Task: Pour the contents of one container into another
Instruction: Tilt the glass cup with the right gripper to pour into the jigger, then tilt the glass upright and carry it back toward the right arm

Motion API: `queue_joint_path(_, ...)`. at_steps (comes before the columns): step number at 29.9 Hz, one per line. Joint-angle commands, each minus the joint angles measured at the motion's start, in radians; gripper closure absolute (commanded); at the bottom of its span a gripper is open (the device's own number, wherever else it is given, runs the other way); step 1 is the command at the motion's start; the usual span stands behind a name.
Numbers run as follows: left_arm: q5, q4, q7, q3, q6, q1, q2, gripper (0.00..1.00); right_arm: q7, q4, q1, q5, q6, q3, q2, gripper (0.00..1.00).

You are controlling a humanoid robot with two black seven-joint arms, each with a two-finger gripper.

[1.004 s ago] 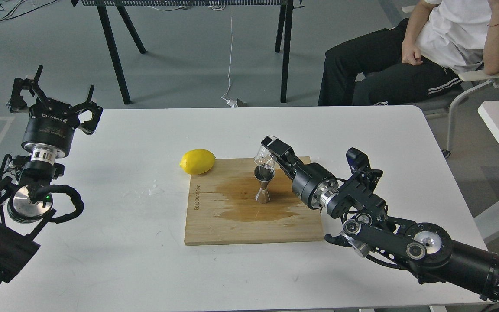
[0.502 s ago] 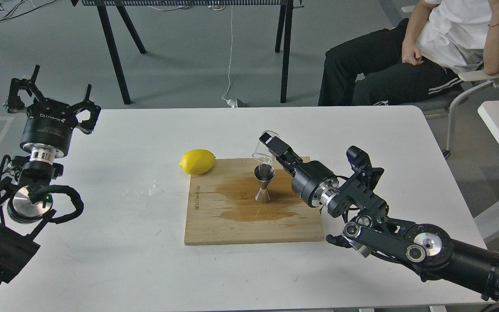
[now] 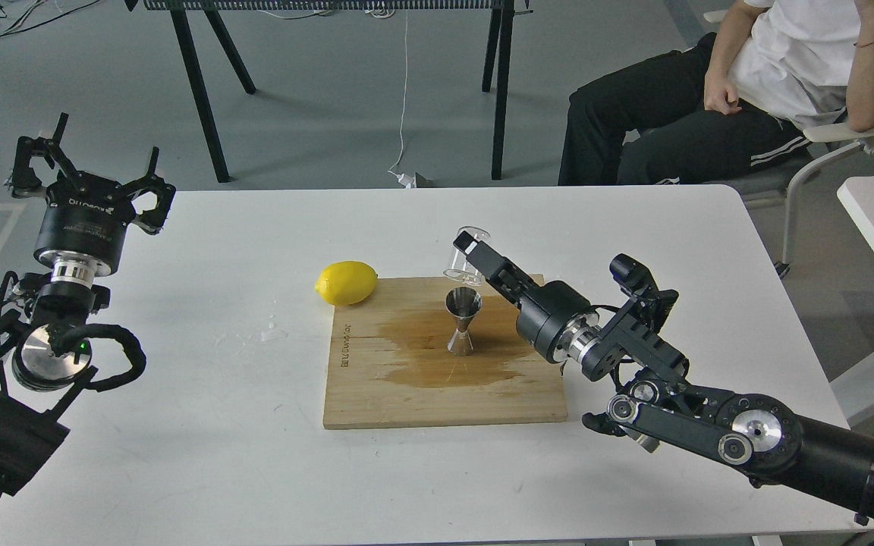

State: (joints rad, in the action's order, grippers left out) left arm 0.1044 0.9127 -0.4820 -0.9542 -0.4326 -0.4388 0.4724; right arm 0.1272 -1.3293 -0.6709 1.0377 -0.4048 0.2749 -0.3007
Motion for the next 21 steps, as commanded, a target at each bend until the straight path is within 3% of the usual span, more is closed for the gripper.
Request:
queue_joint_path(1, 0.0, 0.0, 0.0, 0.0, 0.0, -0.001, 0.002, 0.0, -0.009, -0.005, 0.013, -0.037, 0.015, 0.029, -0.018, 0.66)
queue_joint_path(14, 0.0, 0.003, 0.002, 0.0, 0.0, -0.001, 0.008, 0.0, -0.017, -0.116, 0.074, -0.556, 0.08, 0.223, -0.106, 0.66)
queue_joint_path(21, 0.0, 0.003, 0.002, 0.0, 0.002, -0.003, 0.002, 0.0, -0.069, -0.102, 0.207, -0.855, 0.219, 0.47, -0.109, 0.66)
